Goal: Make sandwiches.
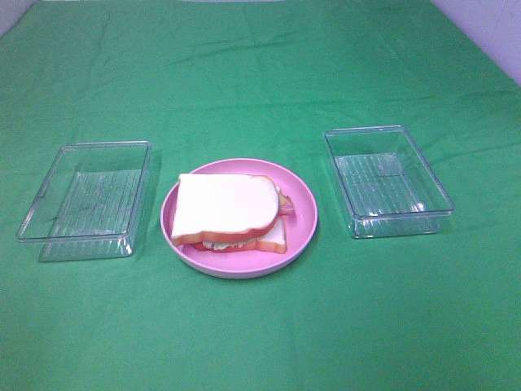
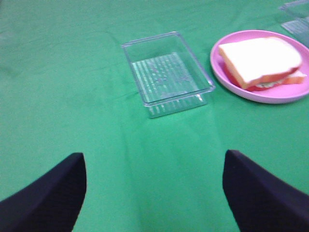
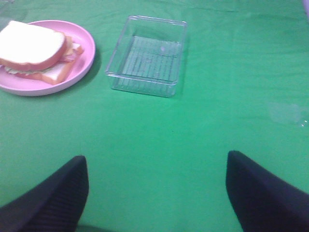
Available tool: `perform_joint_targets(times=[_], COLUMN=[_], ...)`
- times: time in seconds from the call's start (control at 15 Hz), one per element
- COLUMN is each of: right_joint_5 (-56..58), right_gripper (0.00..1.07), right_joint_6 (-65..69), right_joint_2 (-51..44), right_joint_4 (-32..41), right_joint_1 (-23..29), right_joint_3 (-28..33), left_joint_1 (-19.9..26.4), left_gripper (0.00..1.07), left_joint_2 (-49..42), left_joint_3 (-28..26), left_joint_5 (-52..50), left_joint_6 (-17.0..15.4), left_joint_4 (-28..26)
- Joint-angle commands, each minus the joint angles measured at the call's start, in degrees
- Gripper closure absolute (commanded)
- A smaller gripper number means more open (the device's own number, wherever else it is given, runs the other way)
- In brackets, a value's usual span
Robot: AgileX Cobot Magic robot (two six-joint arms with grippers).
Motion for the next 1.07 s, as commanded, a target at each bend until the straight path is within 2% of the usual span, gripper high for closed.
perform_joint_targets(times=[0.07, 0.27, 0.47, 0.67, 1.07], right_joint_5=[-0.74, -0.74, -0.74, -0.74, -0.74], right_gripper=[0.33, 0.33, 0.33, 0.33, 0.33], right_joint_6=[-0.69, -0.69, -0.69, -0.69, -0.69], right_joint_2=[-0.46, -2.29, -2.23, -2.23, -2.23], right_joint_4=[0.11, 0.40, 0.40, 0.57, 0.57], right_joint_1=[-3.78, -4.58, -4.81, -8.59, -8.42], right_joint_3=[0.11, 0.11, 0.11, 0.11, 0.11], left_joint_1=[5.10, 11.17, 13.58, 13.81, 13.81], left_gripper=[0.32, 0.32, 0.32, 0.32, 0.32], left_joint_2=[-1.09, -1.09, -1.26, -1.26, -1.15], left_joint_3=[0.11, 0.11, 0.11, 0.11, 0.11], left_joint_5=[-0.57, -0.57, -0.57, -0.57, -0.57], left_joint_6=[0.17, 0.17, 0.17, 0.17, 0.17], left_joint_4=[0.00, 0.00, 0.00, 0.00, 0.00])
